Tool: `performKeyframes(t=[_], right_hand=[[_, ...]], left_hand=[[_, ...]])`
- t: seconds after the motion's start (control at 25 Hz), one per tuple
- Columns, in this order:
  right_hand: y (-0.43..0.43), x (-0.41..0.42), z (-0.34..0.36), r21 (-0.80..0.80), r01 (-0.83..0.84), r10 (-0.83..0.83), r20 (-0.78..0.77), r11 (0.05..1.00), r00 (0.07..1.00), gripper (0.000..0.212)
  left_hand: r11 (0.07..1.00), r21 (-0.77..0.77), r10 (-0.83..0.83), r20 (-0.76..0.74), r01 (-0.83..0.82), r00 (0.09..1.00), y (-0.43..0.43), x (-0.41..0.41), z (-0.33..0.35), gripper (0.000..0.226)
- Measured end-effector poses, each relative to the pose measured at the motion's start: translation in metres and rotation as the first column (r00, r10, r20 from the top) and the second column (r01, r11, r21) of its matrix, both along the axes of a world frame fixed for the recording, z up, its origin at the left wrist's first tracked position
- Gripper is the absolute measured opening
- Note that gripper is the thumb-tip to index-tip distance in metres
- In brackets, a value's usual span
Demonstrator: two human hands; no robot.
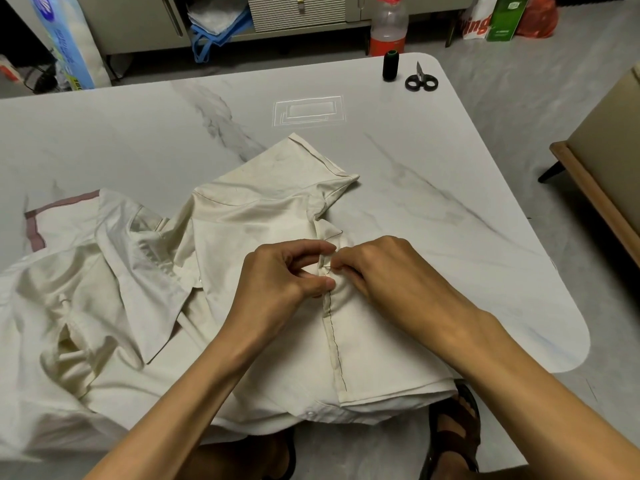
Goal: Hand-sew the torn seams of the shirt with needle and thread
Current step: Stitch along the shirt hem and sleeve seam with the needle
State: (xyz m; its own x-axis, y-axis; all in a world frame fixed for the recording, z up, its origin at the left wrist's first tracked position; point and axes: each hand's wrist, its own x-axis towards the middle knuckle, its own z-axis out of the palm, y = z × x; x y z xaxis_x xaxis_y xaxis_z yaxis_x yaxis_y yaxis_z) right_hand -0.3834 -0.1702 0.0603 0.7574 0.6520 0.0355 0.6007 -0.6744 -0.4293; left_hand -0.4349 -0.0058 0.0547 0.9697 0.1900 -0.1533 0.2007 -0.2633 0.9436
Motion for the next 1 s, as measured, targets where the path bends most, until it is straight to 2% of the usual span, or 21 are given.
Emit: performKeyframes(t=[0.2, 0.36, 0.48, 0.72, 0.84, 0.92, 1.0], right_hand=[[0.003, -0.001, -0.005, -0.004, -0.015, 0.015, 0.027, 1.000, 1.000, 0.027], [0.001, -0.001, -0.004, 0.196, 0.098, -0.077, -0.112, 0.976, 0.991, 0.015], [0.000, -0.001, -0.001, 0.318, 0.143, -0.084, -0.193, 0.937, 0.978, 0.013], [0.002, -0.003, 0.003, 0.333, 0.070, -0.035, -0.111, 0.940, 0.993, 0.026], [0.004, -0.005, -0.001, 0.331, 0.032, -0.006, -0.080, 0.943, 0.997, 0.025], [0.003, -0.004, -0.001, 0.345, 0.058, -0.021, -0.110, 0.937, 0.994, 0.021], [0.001, -0.002, 0.001, 0.389, 0.127, -0.071, -0.156, 0.913, 0.985, 0.020]], left_hand=[[0.999, 0.039, -0.037, 0.004, 0.037, 0.999, -0.008, 0.001, 0.003, 0.043], [1.000, -0.016, 0.002, -0.023, -0.003, 1.000, -0.005, 0.004, 0.005, 0.049], [1.000, -0.026, 0.001, -0.039, -0.003, 0.999, -0.005, 0.004, 0.005, 0.054], [1.000, -0.026, -0.010, -0.040, 0.009, 0.999, -0.008, 0.003, 0.006, 0.052], [0.999, -0.008, -0.041, 0.005, 0.041, 0.999, -0.012, 0.003, 0.010, 0.052], [0.998, 0.039, -0.052, 0.043, 0.050, 0.998, -0.013, 0.003, 0.012, 0.053], [0.998, 0.043, 0.032, 0.086, -0.036, 0.996, -0.009, 0.004, 0.013, 0.050]])
